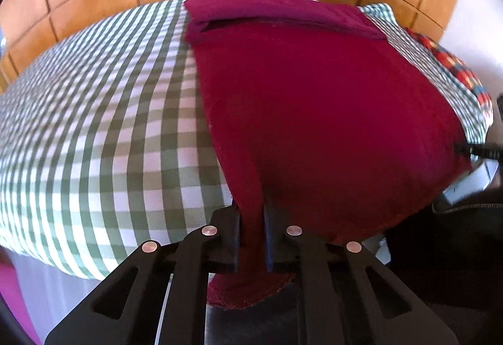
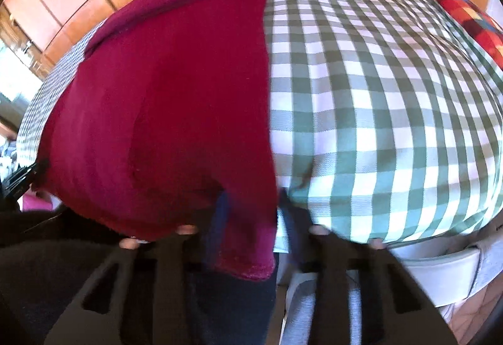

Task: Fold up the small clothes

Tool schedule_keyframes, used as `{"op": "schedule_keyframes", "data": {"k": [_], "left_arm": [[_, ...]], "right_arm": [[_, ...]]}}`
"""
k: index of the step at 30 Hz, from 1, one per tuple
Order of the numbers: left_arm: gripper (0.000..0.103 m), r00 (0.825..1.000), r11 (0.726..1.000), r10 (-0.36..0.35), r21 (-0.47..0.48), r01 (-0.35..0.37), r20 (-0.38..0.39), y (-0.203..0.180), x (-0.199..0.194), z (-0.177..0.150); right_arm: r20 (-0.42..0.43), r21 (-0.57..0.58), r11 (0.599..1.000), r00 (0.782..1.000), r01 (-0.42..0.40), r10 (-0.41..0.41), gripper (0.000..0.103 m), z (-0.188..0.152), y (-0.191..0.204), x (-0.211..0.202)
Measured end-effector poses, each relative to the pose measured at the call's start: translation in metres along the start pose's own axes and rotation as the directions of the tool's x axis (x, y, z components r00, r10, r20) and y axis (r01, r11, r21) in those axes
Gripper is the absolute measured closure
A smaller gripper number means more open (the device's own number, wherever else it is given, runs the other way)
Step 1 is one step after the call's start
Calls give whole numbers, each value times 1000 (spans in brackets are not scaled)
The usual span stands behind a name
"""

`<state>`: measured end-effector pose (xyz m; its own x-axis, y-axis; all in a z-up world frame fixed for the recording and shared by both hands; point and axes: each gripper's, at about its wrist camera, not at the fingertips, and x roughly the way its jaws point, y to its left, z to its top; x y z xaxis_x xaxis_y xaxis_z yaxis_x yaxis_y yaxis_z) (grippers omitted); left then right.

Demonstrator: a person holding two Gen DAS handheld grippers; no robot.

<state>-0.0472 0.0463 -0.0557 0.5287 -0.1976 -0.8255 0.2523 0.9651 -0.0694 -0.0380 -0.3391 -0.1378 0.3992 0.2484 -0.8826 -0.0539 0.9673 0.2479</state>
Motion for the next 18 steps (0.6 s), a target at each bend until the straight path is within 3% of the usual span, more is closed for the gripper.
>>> {"op": "schedule_keyframes", "data": {"k": [3, 4, 6, 10, 13, 16, 18], "left_arm": [[94, 994, 990, -110, -86, 111, 15, 15, -8, 7], [93, 983, 974, -181, -134, 184, 40, 25, -14, 11], [93, 963, 947, -254, -178, 266, 85, 36, -24, 18], [94, 929, 900, -331, -242, 363, 164, 52, -31, 39], [93, 906, 861, -369, -291, 418, 209, 62, -26, 60], [93, 896, 842, -375, -317, 436, 237, 70, -16, 85], [93, 903, 845, -354, -331, 420, 243, 76, -6, 104]], "right_arm": [[27, 14, 996, 996, -88, 87, 96, 7, 8, -11], [42, 25, 993, 992, -117, 116, 96, 11, 9, -14], [81, 39, 981, 979, -189, 186, 96, 20, 12, -24], [157, 48, 955, 947, -292, 281, 97, 49, 18, -36], [205, 70, 944, 930, -324, 304, 97, 77, 16, -34], [236, 80, 950, 932, -301, 275, 97, 109, 12, -27], [240, 98, 956, 939, -275, 246, 97, 129, 9, -15]]}}
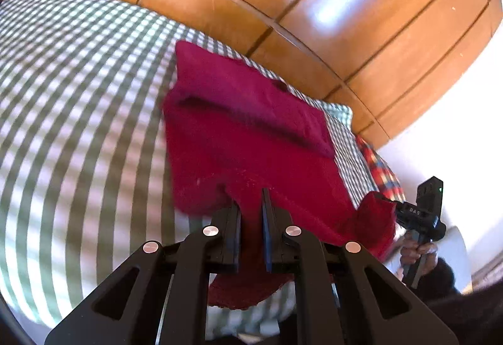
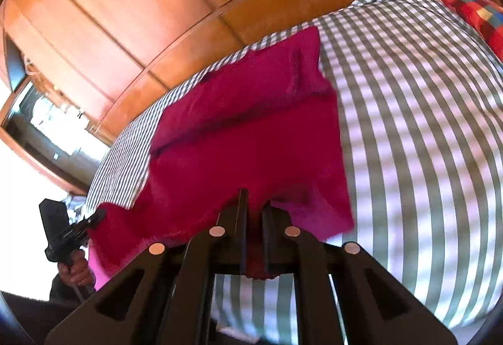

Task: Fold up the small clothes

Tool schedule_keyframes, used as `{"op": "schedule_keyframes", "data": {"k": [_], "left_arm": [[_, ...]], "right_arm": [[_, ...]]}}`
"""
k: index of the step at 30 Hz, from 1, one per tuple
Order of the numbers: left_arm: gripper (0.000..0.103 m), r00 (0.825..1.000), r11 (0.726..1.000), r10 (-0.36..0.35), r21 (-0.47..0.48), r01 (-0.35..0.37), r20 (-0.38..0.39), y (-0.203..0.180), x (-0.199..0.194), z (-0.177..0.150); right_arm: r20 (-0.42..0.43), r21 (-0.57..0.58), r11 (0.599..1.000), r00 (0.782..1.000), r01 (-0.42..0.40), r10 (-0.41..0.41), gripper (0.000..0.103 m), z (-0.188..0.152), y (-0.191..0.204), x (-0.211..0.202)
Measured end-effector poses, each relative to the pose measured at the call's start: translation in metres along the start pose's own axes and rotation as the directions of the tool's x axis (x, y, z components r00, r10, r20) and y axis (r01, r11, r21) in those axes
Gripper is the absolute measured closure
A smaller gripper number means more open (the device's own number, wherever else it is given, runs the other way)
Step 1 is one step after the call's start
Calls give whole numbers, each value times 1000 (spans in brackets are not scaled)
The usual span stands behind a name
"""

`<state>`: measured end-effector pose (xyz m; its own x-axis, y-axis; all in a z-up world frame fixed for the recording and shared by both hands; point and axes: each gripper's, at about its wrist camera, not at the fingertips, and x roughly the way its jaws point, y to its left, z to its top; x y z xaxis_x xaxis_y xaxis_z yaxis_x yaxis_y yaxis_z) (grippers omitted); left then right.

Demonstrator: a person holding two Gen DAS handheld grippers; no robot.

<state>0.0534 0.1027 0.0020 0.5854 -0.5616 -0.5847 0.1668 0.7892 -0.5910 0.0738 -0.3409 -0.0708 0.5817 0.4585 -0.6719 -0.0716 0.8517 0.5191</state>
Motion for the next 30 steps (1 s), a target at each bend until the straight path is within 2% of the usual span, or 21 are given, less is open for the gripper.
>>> {"op": "schedule_keyframes", "data": {"k": [4, 6, 7, 8, 10, 11, 12, 14, 16, 18, 21, 23, 24, 25, 27, 28, 30], "left_arm": [[93, 999, 996, 40, -75, -40, 0, 15, 29, 38], [92, 999, 990, 44, -137, -45, -8, 26, 41, 54], [86, 999, 984, 28, -177, -31, -15, 32, 49, 64], [81, 1000, 979, 21, -201, -24, -17, 36, 54, 73], [54, 998, 972, 50, -230, -43, 24, 41, 51, 82], [48, 995, 970, 77, -237, -61, 58, 43, 44, 84], [42, 992, 968, 96, -240, -72, 87, 47, 38, 85], [42, 987, 967, 123, -237, -96, 99, 59, 29, 80], [42, 983, 972, 161, -187, -142, 91, 65, 25, 66], [42, 981, 979, 186, -97, -180, 57, 62, 29, 50], [42, 987, 987, 160, 4, -160, -2, 55, 43, 23], [52, 985, 984, 167, 59, -165, -30, 45, 55, 11], [67, 985, 983, 172, 74, -169, -35, 43, 59, 8], [77, 985, 983, 164, 85, -160, -45, 41, 63, 6], [86, 983, 979, 177, 114, -171, -41, 36, 65, 8], [88, 983, 976, 180, 131, -173, -42, 34, 63, 6], [90, 984, 974, 174, 156, -165, -43, 30, 56, 6]], "right_arm": [[-3, 3, 999, 999, 46, -46, 97, 28, -7, 25], [-4, 9, 998, 998, 55, -55, 93, 39, -10, 34], [4, 19, 998, 998, 67, -67, 85, 46, -13, 38], [12, 36, 998, 998, 56, -56, 64, 50, -15, 38], [40, 52, 998, 998, 40, -42, 46, 54, -21, 33], [51, 46, 998, 998, 46, -48, 37, 56, -23, 29], [61, 41, 998, 997, 50, -52, 33, 52, -26, 23], [63, 40, 997, 996, 63, -65, 29, 42, -33, 15], [48, 27, 995, 994, 95, -96, 29, 26, -40, 9], [8, 24, 992, 992, 125, -125, 29, 8, -48, 13], [-36, 30, 989, 989, 142, -140, 33, -8, -53, 26], [-38, 37, 989, 989, 142, -140, 45, -11, -53, 36], [-39, 32, 989, 989, 147, -146, 53, -11, -52, 41], [-41, 23, 986, 986, 163, -162, 61, -9, -49, 46], [-42, 6, 985, 984, 174, -174, 71, -12, -45, 46], [-46, 3, 986, 985, 166, -165, 79, -13, -43, 44], [-42, -26, 985, 984, 171, -172, 83, -17, -41, 34]]}}
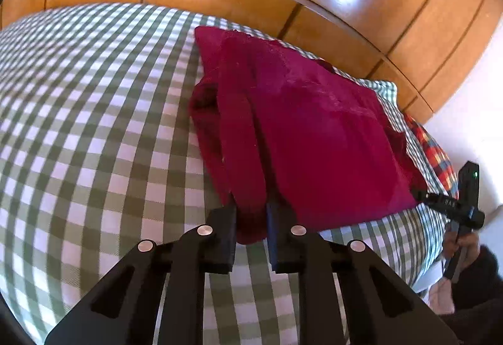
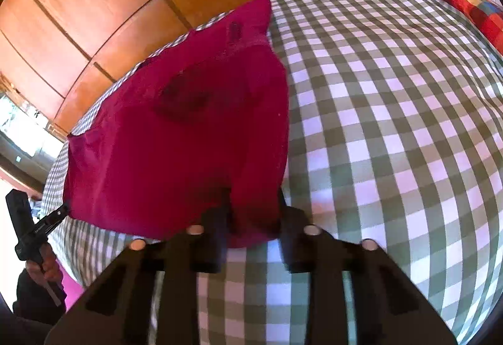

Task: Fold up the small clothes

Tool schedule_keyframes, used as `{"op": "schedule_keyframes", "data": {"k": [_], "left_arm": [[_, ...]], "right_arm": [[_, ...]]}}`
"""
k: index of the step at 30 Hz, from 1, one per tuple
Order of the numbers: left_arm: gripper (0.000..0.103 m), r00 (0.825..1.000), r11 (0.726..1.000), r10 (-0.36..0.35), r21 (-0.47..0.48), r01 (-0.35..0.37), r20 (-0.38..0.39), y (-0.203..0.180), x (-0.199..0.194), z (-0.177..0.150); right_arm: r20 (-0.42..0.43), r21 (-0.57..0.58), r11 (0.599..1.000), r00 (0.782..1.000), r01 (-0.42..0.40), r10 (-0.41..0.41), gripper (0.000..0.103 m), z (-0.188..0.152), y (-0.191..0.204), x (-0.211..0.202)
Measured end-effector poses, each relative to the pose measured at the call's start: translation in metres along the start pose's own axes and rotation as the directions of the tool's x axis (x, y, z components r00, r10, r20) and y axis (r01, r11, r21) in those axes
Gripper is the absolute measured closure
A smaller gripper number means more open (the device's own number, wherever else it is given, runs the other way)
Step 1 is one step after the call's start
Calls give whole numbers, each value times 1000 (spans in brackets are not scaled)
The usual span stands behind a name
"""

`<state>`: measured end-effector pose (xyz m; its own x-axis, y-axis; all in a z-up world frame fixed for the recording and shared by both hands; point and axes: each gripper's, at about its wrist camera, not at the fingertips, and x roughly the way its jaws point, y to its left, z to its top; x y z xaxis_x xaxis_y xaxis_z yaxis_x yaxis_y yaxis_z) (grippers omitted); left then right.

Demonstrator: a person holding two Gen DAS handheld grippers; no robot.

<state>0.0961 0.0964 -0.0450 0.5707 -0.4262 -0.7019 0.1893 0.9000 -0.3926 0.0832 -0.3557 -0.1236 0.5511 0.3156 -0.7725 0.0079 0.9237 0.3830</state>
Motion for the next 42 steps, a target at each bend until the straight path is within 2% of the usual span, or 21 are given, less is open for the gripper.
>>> {"op": "schedule_keyframes", "data": {"k": [4, 12, 13, 14, 15, 16, 17, 21, 24, 25, 27, 28, 29, 30, 33, 36, 39, 42], "left_arm": [[91, 999, 999, -46, 21, 47, -25, 6, -19, -13], [91, 990, 993, -115, -25, 113, -83, 3, -62, -81], [90, 989, 993, -120, -31, 118, -84, 2, -67, -86], [90, 989, 992, -124, -35, 122, -85, 1, -70, -87], [90, 989, 992, -123, -34, 121, -83, 0, -72, -86], [88, 990, 992, -125, -34, 123, -70, -1, -73, -82], [86, 991, 992, -125, -41, 123, -55, -1, -74, -76], [63, 994, 992, -104, -65, 105, 18, 1, -69, -45], [60, 992, 989, -116, -86, 119, 44, 3, -55, -23], [60, 993, 989, -111, -90, 115, 42, 3, -46, -16], [60, 992, 986, -125, -109, 128, 35, 4, -31, -7], [66, 991, 984, -133, -113, 136, 28, 3, -26, -3], [77, 990, 984, -142, -107, 143, 17, -1, -21, -2], [93, 990, 987, -141, -77, 141, 8, -6, -18, 0], [96, 988, 988, -153, -35, 154, 33, -15, -26, -1], [96, 983, 985, -168, -37, 171, 75, -15, -42, 3], [96, 976, 981, -180, -57, 188, 125, -10, -56, 16], [96, 975, 984, -160, -54, 170, 152, -10, -56, 41]], "right_arm": [[-19, -35, 999, 1000, -17, 16, 85, -17, 2, -21], [-130, -117, 993, 991, -24, 8, 85, -76, 5, -53], [-138, -117, 993, 990, -29, 13, 83, -79, 4, -55], [-136, -110, 994, 991, -22, 7, 72, -76, 3, -55], [-124, -104, 995, 992, -6, -7, 65, -75, 0, -56], [-101, -87, 996, 995, 2, -11, 50, -71, -4, -58], [-75, -68, 998, 997, 8, -14, 44, -63, -8, -59], [4, -67, 996, 999, 52, -52, 44, -29, -9, -52], [25, -62, 996, 998, 67, -66, 44, -7, -7, -37], [19, -65, 996, 998, 64, -63, 46, -3, -5, -32], [2, -107, 992, 998, 69, -69, 59, 1, 5, -22], [0, -125, 989, 997, 77, -78, 77, 5, 9, -19], [8, -143, 985, 996, 95, -94, 89, 5, 12, -20], [16, -156, 982, 995, 102, -100, 93, 4, 13, -23], [61, -202, 973, 993, 114, -104, 95, 1, 18, -46], [104, -229, 968, 992, 99, -77, 96, 5, 28, -67], [161, -230, 970, 986, 78, -41, 96, 27, 38, -77], [204, -223, 971, 978, 90, -44, 96, 60, 50, -67]]}}
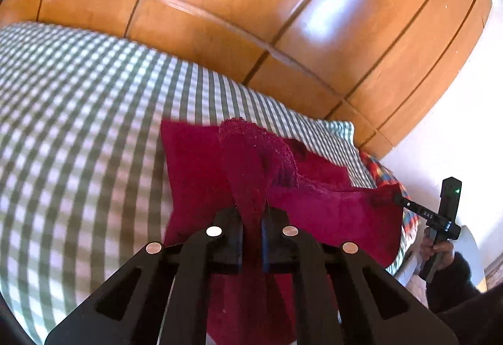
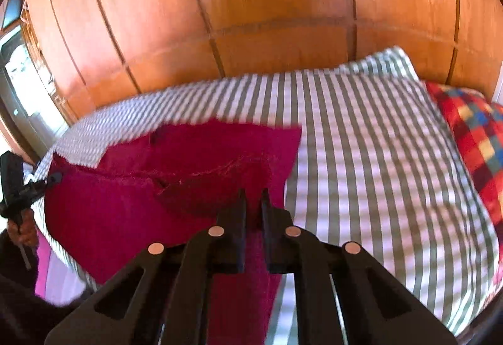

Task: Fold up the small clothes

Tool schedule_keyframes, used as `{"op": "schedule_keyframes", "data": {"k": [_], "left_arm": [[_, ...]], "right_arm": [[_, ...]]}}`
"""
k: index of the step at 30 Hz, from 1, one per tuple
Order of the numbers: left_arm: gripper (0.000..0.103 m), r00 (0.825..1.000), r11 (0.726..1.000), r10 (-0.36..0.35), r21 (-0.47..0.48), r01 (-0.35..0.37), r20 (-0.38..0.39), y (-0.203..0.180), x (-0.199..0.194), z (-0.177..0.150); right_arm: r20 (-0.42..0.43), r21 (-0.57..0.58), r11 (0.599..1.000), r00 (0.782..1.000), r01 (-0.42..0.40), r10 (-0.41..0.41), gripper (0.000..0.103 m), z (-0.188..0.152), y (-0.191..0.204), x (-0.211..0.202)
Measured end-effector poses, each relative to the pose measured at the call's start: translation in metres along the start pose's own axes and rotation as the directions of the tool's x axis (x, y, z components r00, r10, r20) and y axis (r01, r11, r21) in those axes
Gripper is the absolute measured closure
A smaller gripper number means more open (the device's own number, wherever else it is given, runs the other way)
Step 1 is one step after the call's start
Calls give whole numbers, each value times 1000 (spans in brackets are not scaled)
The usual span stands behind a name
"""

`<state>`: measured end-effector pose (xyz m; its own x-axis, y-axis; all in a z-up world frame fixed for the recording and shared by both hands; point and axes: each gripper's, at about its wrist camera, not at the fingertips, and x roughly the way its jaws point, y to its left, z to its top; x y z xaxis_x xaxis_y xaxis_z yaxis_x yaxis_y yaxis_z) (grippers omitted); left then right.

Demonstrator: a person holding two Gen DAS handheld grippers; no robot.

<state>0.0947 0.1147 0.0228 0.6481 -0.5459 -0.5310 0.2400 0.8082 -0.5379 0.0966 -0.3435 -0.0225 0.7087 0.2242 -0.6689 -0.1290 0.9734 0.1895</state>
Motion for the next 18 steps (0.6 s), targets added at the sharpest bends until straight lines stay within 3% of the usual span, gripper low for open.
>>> {"op": "schedule_keyframes", "data": {"k": [4, 9, 15, 17, 18], "left_arm": [[96, 998, 998, 52, 18, -53, 19, 2, 21, 39], [96, 992, 992, 122, -1, -122, -15, 22, 67, 81], [95, 963, 970, 238, -14, -242, -123, 43, 129, 97], [95, 961, 969, 244, -10, -247, -134, 45, 131, 93], [90, 961, 969, 244, -10, -248, -131, 47, 128, 89]], "right_arm": [[-3, 22, 999, 999, 33, -33, 96, 38, -8, 39], [-72, 66, 994, 994, 90, -86, 96, 72, -21, 110], [-178, 72, 987, 976, 140, -126, 95, 64, -32, 166], [-177, 91, 988, 978, 127, -110, 77, 58, -36, 162], [-164, 100, 989, 982, 113, -96, 67, 54, -36, 154]]}}
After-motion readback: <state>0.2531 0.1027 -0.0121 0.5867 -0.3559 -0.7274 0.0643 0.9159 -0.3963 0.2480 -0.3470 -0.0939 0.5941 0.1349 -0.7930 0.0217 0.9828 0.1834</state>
